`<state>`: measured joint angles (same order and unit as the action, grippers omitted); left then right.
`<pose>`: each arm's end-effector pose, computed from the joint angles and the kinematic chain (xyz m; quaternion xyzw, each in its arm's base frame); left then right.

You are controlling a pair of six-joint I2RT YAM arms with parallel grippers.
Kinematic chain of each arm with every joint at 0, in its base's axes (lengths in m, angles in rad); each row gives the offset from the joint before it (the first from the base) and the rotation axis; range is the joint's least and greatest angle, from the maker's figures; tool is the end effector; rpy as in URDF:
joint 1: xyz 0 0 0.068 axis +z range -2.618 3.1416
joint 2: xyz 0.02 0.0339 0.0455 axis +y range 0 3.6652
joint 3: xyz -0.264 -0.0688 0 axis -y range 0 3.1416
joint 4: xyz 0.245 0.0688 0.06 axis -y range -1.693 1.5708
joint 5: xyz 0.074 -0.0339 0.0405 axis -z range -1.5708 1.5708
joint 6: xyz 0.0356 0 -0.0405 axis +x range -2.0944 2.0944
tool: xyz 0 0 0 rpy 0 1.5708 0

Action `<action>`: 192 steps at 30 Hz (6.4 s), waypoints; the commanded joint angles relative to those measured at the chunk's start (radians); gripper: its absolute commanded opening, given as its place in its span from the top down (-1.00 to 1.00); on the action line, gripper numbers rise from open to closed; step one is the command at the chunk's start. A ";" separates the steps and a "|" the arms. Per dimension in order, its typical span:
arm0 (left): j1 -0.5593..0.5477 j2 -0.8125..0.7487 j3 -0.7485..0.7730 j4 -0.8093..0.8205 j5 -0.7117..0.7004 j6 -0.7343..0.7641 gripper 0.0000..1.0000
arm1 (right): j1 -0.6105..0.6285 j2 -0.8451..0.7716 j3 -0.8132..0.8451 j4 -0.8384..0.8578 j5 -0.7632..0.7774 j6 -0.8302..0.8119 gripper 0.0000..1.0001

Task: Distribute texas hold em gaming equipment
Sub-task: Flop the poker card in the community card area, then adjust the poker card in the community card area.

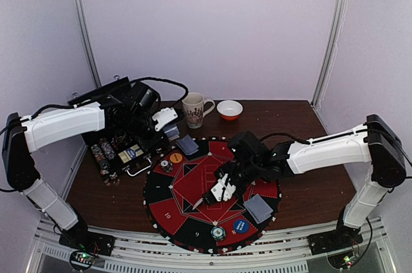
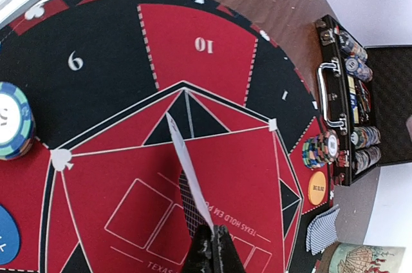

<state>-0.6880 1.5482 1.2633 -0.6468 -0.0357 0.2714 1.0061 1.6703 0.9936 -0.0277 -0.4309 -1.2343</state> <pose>0.2568 -0.2094 0.2782 0.4331 0.8447 -0.0484 0.3108 0.1779 0.3086 0.2007 -0.8372 0.3054 0.1461 0.4295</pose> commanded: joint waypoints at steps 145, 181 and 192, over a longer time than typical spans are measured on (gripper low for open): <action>0.081 -0.015 -0.017 0.053 -0.010 -0.009 0.10 | -0.129 0.418 0.390 0.070 0.052 1.347 1.00; 0.091 -0.018 -0.020 0.051 -0.005 -0.015 0.10 | -0.162 0.515 0.475 0.067 0.209 1.486 1.00; 0.090 -0.027 -0.018 0.052 0.002 -0.009 0.10 | -0.172 0.483 0.521 0.120 0.071 1.527 0.92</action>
<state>-0.6075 1.5288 1.2175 -0.6273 -0.0452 0.2665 0.8478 2.2082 1.4811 0.0689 -0.2749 0.2649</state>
